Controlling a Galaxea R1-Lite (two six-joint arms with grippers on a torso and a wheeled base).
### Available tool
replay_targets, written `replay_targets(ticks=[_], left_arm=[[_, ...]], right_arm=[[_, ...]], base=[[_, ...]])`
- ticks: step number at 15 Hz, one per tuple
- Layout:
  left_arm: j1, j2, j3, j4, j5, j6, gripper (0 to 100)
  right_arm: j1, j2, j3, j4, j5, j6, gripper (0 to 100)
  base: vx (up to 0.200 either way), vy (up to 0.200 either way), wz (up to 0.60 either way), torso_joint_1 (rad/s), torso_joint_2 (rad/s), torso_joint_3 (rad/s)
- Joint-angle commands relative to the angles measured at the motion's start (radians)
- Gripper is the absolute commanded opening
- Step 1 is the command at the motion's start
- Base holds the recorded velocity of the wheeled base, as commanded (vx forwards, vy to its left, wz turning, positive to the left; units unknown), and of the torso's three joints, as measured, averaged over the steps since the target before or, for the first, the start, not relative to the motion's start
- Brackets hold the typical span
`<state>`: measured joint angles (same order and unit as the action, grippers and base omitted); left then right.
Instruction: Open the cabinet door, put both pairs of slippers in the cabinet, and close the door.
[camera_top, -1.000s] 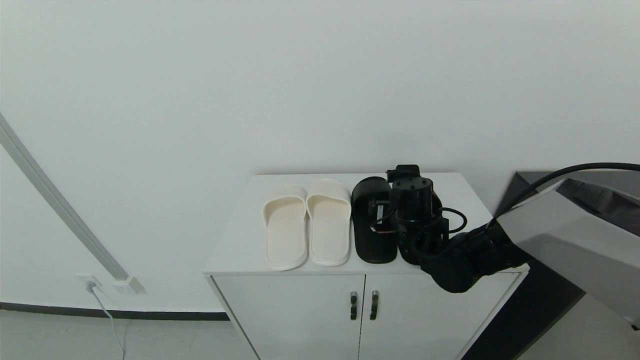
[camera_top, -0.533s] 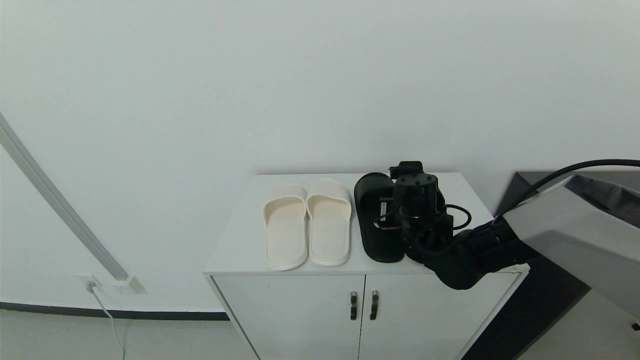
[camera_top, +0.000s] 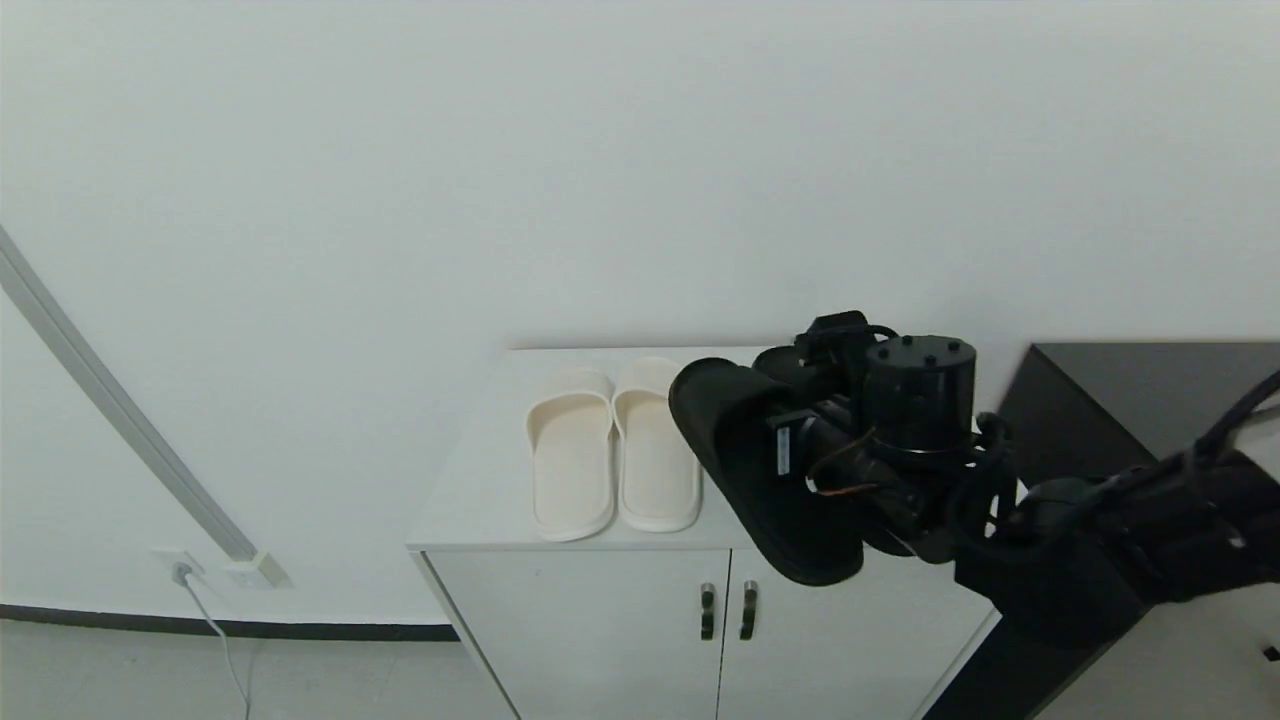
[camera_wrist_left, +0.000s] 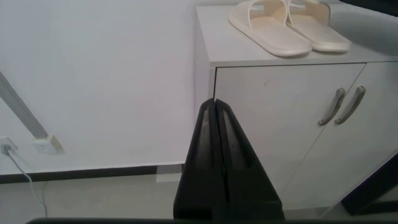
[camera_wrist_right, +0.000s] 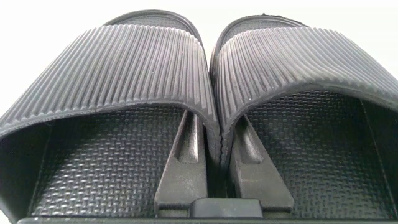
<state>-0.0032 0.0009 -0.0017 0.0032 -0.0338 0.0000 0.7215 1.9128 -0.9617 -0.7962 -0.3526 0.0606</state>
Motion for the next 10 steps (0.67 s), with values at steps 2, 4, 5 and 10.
replay_targets(ticks=[2,4,5,10], left_arm=[[0.0,0.001,0.0,0.0,0.0,0.0,0],[0.002,0.001,0.0,0.0,0.0,0.0,0],[0.002,0.001,0.0,0.0,0.0,0.0,0],[0.002,0.001,0.0,0.0,0.0,0.0,0]], right_arm=[[0.072,-0.235,0.215,0.009,0.196,-0.001,0],[0.076,-0.314,0.304,0.009,0.305,-0.002,0],[0.076,-0.342,0.333,0.009,0.348,-0.001,0],[0.076,-0.351,0.371,0.025,0.431,-0.001,0]], base=[[0.0,0.0,0.0,0.0,0.0,0.0],[0.0,0.0,0.0,0.0,0.0,0.0],[0.0,0.0,0.0,0.0,0.0,0.0],[0.0,0.0,0.0,0.0,0.0,0.0]])
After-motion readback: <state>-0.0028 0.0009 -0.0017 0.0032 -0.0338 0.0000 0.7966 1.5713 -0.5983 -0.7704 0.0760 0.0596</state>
